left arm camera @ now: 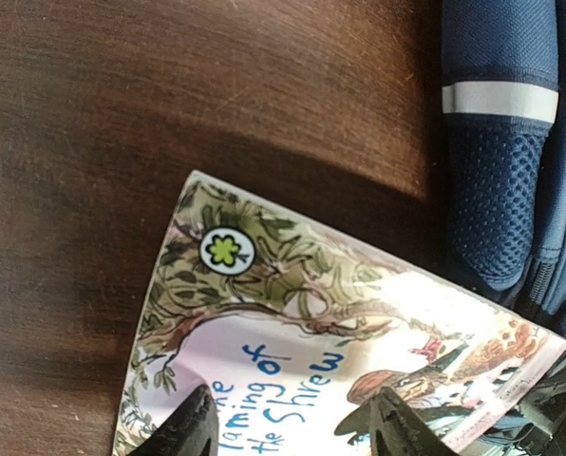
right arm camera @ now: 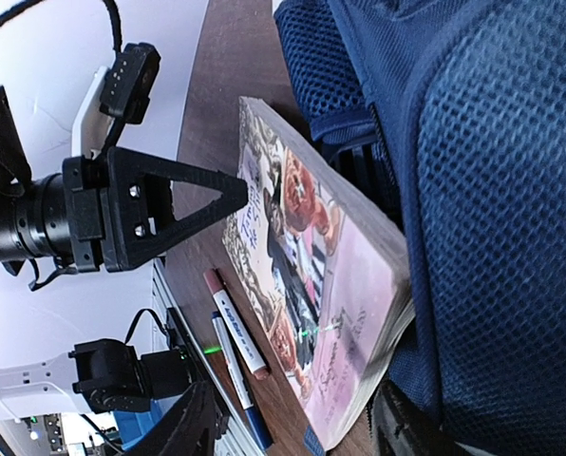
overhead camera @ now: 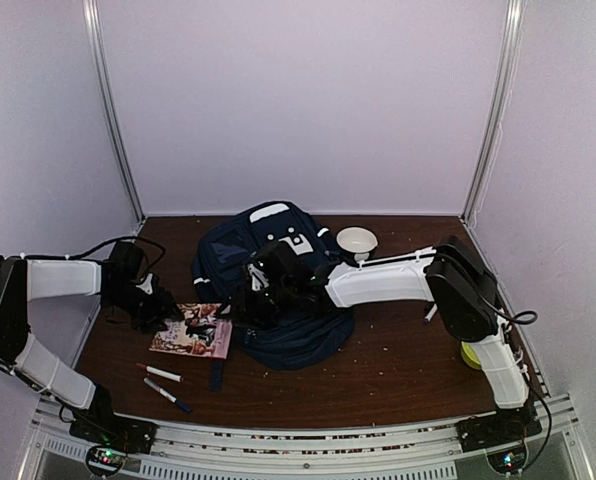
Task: Pack the student bag
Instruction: Pick up the book from the center of the board.
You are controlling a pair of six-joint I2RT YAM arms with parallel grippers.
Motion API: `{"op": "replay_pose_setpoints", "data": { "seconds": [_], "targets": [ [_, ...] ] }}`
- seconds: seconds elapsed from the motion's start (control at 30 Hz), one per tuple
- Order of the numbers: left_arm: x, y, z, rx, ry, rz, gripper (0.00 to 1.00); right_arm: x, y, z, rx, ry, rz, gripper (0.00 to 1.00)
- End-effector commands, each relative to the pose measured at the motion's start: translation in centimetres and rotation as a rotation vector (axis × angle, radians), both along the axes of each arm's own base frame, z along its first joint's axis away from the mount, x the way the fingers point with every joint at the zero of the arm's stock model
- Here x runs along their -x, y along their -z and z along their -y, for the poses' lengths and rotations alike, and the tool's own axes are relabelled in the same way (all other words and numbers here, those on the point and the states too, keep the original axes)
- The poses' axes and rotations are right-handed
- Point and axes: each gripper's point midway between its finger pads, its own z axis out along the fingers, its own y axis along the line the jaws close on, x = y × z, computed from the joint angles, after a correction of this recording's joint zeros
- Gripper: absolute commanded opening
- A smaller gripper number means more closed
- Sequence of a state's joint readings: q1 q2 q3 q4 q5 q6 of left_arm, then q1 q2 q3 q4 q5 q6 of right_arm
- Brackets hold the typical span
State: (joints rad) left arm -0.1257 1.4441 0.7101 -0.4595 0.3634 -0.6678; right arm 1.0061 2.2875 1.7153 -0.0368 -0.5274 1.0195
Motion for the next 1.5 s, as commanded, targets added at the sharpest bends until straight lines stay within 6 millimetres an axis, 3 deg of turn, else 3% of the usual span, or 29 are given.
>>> {"op": "replay_pose_setpoints", "data": {
  "seconds": [0.0,0.17,0.6,0.83,0.97,1.1,1.33,1.4,1.47],
  "targets": [
    [-0.1,0.5,0.3,0.004,0.007,0.008,0.56,1.8,2.2,1.3,0.1,-0.004,-0.053,0.58],
    [-0.1,0.8,0.3,0.007,0.01,0.002,0.56,3.0,3.5,1.5,0.14,-0.014,-0.065,0.6],
    [-0.1,0.6,0.5,0.02,0.016,0.005,0.56,-0.2,5.5,1.1,0.197,0.015,0.054,0.64],
    [-0.1,1.0,0.6,0.022,0.019,-0.007,0.56,-3.7,4.2,-0.1,0.142,0.035,0.167,0.66],
    [-0.1,1.1,0.6,0.019,0.019,-0.01,0.56,-4.1,2.5,-1.3,0.031,0.006,0.186,0.63],
    [-0.1,1.5,0.5,0.015,0.021,-0.019,0.56,-4.0,1.3,-2.1,-0.036,-0.019,0.195,0.51],
    [-0.5,1.0,0.4,0.007,0.019,-0.009,0.56,-3.8,1.6,-1.6,-0.031,-0.017,0.184,0.23],
    [-0.6,0.3,0.1,-0.014,0.014,0.008,0.55,-3.8,0.7,-1.3,-0.043,-0.018,0.189,0.05],
    [-1.1,-1.5,-0.3,-0.039,0.013,0.056,0.58,-4.1,-1.1,-1.0,-0.076,-0.02,0.201,0.0]
  ]
}}
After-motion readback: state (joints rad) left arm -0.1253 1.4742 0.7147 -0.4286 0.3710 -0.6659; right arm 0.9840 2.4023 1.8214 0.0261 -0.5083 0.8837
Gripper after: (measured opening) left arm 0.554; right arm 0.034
